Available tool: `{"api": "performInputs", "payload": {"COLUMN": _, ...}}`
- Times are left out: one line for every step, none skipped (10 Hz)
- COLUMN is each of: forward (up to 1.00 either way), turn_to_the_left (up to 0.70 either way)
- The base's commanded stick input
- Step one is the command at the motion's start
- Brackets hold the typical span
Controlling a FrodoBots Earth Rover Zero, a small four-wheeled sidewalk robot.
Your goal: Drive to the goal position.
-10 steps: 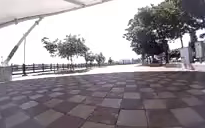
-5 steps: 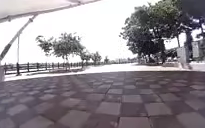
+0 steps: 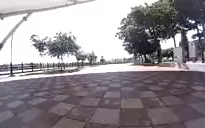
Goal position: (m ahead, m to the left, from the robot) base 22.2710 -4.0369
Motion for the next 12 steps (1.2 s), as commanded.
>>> {"api": "performInputs", "payload": {"forward": 0.45, "turn_to_the_left": 0.0}}
{"api": "performInputs", "payload": {"forward": 0.45, "turn_to_the_left": 0.0}}
{"api": "performInputs", "payload": {"forward": 0.45, "turn_to_the_left": 0.0}}
{"api": "performInputs", "payload": {"forward": 0.45, "turn_to_the_left": 0.0}}
{"api": "performInputs", "payload": {"forward": 0.45, "turn_to_the_left": 0.0}}
{"api": "performInputs", "payload": {"forward": 0.45, "turn_to_the_left": 0.0}}
{"api": "performInputs", "payload": {"forward": 0.45, "turn_to_the_left": 0.0}}
{"api": "performInputs", "payload": {"forward": 0.45, "turn_to_the_left": 0.0}}
{"api": "performInputs", "payload": {"forward": 0.45, "turn_to_the_left": 0.0}}
{"api": "performInputs", "payload": {"forward": 0.45, "turn_to_the_left": 0.0}}
{"api": "performInputs", "payload": {"forward": 0.45, "turn_to_the_left": 0.0}}
{"api": "performInputs", "payload": {"forward": 0.45, "turn_to_the_left": 0.0}}
